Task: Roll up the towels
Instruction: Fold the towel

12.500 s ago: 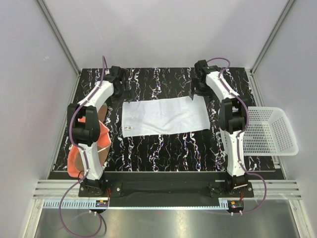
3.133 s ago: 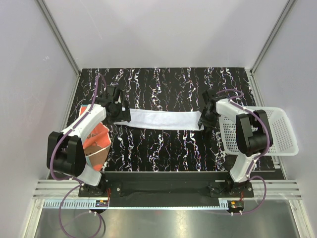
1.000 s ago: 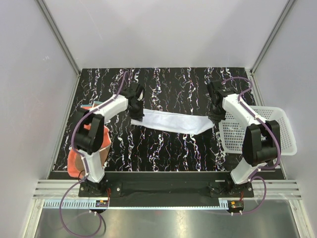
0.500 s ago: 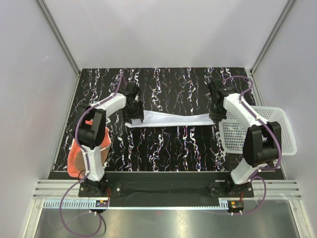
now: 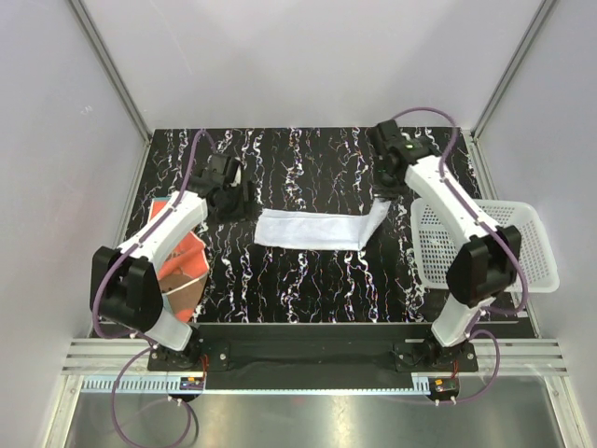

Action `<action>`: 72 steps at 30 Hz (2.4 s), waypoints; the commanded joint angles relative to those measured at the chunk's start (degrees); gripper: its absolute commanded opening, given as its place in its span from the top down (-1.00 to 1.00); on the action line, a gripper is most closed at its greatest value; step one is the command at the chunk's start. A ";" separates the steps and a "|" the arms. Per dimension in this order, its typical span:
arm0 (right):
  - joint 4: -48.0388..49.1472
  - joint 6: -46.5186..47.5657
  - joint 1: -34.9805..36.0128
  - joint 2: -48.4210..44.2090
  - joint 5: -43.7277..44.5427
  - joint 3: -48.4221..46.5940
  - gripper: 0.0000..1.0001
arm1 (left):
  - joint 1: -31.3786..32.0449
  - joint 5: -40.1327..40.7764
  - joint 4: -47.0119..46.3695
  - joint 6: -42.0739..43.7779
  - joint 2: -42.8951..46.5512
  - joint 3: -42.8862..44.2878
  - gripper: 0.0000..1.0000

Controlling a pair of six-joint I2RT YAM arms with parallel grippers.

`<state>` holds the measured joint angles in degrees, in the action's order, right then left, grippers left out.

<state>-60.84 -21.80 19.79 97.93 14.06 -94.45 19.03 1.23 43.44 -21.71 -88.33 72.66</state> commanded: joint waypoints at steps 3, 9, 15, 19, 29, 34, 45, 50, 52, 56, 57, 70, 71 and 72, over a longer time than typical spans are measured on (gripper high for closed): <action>-3.67 0.80 9.10 6.91 0.70 -9.07 1.00 | -0.22 2.71 -2.40 1.59 2.46 -5.96 -0.70; -5.25 -1.66 14.83 13.68 -0.26 -20.05 1.00 | -0.22 5.53 -1.78 1.94 3.87 -5.69 -0.70; -1.39 -3.86 19.49 18.25 -5.18 -26.47 1.00 | -0.22 10.27 -0.81 1.42 4.75 -5.87 -0.71; -1.65 -4.74 21.87 22.21 -6.85 -31.48 1.00 | -0.66 11.77 -0.20 0.97 4.58 -5.87 -0.71; 3.44 -7.55 24.77 25.64 -10.37 -31.94 1.00 | -3.38 9.66 -0.90 -0.26 5.98 -6.66 -0.69; 6.08 -8.61 25.82 27.40 -12.13 -31.67 1.00 | -3.38 10.28 -0.90 -0.43 6.24 -6.75 -0.69; 9.50 -10.19 28.28 30.48 -13.89 -29.12 1.00 | -3.38 11.07 -1.08 -1.57 6.42 -7.27 -0.69; 12.14 -10.98 28.99 31.62 -13.89 -26.92 1.00 | -3.38 9.39 -1.61 -2.63 5.81 -7.89 -0.68; 13.99 -11.59 29.34 32.15 -15.56 -26.40 1.00 | -3.38 10.45 -1.78 -2.54 6.24 -8.06 -0.68; 16.80 -12.82 29.69 34.60 -18.19 -26.13 0.93 | -3.38 10.45 -1.87 -2.63 6.34 -8.15 -0.68; 17.50 -13.26 29.95 35.04 -18.46 -26.04 0.86 | -3.38 10.45 -1.87 -2.63 6.25 -8.24 -0.68; 19.80 -10.90 30.04 32.42 -18.03 -26.13 -0.99 | -3.38 11.77 -2.22 -2.63 6.77 -8.33 -0.68; 19.53 -10.46 29.69 30.58 -17.85 -26.13 -0.99 | -3.38 11.77 -2.31 -2.54 6.86 -8.41 -0.68; 19.27 -10.28 29.43 29.70 -17.67 -25.78 -0.99 | -3.38 11.69 -2.48 -2.54 6.86 -8.59 -0.68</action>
<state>-41.87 -34.04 49.50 134.58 -5.21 -118.15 15.73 11.27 43.13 -24.01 -83.70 64.31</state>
